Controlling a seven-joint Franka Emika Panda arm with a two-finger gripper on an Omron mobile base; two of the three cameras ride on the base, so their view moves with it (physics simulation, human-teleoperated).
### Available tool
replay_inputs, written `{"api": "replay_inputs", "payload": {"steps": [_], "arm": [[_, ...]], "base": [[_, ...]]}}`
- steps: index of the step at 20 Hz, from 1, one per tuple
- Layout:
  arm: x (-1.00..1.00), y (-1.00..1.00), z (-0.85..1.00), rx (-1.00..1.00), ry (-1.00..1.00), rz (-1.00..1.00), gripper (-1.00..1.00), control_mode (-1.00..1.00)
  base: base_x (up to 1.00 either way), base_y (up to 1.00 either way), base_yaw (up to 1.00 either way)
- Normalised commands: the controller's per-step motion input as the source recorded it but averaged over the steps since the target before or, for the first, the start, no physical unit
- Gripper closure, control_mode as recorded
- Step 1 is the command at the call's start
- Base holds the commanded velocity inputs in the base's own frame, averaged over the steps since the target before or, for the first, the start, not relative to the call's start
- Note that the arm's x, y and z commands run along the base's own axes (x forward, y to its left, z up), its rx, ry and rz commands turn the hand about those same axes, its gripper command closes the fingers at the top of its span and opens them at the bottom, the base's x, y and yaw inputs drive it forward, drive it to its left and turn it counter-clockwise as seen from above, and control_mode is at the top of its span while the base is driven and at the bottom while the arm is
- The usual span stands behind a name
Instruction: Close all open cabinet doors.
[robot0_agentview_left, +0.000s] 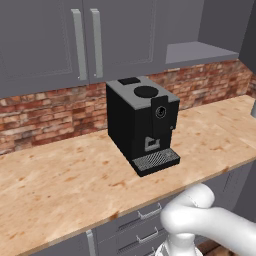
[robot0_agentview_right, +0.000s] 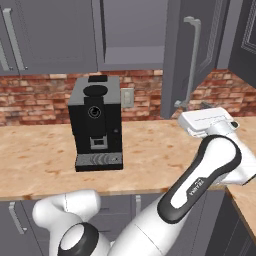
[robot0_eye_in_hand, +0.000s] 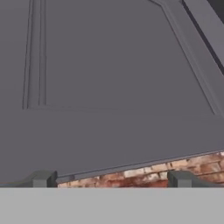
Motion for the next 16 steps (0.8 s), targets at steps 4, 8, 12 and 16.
{"api": "replay_inputs", "payload": {"steps": [4, 8, 12, 16], "arm": [[0.03, 0.22, 0.08, 0.0, -0.01, -0.03, -1.0, -1.0], [0.11, 0.18, 0.16, 0.0, -0.02, -0.02, -1.0, -1.0], [0.07, 0.25, 0.14, 0.0, -0.04, -0.03, -1.0, -1.0], [0.02, 0.34, 0.06, 0.0, -0.04, -0.02, -1.0, -1.0]], "base": [[0.0, 0.0, 0.0], [0.0, 0.0, 0.0], [0.0, 0.0, 0.0], [0.0, 0.0, 0.0]]}}
